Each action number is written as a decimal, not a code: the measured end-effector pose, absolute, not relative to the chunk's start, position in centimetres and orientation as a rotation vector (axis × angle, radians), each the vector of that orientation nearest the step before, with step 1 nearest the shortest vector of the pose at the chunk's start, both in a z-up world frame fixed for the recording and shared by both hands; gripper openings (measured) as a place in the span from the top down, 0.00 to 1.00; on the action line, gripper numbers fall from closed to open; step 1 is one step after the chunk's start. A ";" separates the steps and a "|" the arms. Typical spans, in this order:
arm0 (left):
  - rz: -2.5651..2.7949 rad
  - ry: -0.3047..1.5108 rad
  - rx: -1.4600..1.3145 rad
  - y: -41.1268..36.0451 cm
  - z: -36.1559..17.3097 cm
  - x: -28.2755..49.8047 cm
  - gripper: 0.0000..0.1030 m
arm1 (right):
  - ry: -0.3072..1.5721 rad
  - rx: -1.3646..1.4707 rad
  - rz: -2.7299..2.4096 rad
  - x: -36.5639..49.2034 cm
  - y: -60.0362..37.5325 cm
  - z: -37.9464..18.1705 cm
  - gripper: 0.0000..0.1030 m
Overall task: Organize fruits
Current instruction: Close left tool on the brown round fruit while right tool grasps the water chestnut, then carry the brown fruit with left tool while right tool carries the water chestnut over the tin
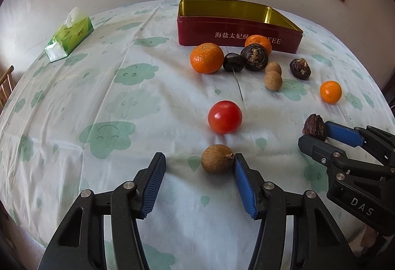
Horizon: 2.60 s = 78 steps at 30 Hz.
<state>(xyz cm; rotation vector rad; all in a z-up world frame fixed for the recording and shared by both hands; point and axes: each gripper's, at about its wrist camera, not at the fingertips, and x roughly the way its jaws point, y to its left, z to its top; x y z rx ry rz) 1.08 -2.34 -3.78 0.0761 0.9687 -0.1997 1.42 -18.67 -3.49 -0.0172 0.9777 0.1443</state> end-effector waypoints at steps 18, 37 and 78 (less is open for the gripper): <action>-0.223 0.953 0.058 -2.0 -3.6 1.0 0.74 | 0.966 -0.021 0.149 1.3 -18.5 -3.4 0.69; -0.220 0.954 0.053 -1.9 -3.5 1.0 0.74 | 0.965 -0.018 0.148 1.1 -18.6 -3.4 0.70; -0.207 0.815 0.018 -1.9 3.7 11.3 0.74 | 0.834 0.006 0.071 9.6 -24.2 3.6 0.70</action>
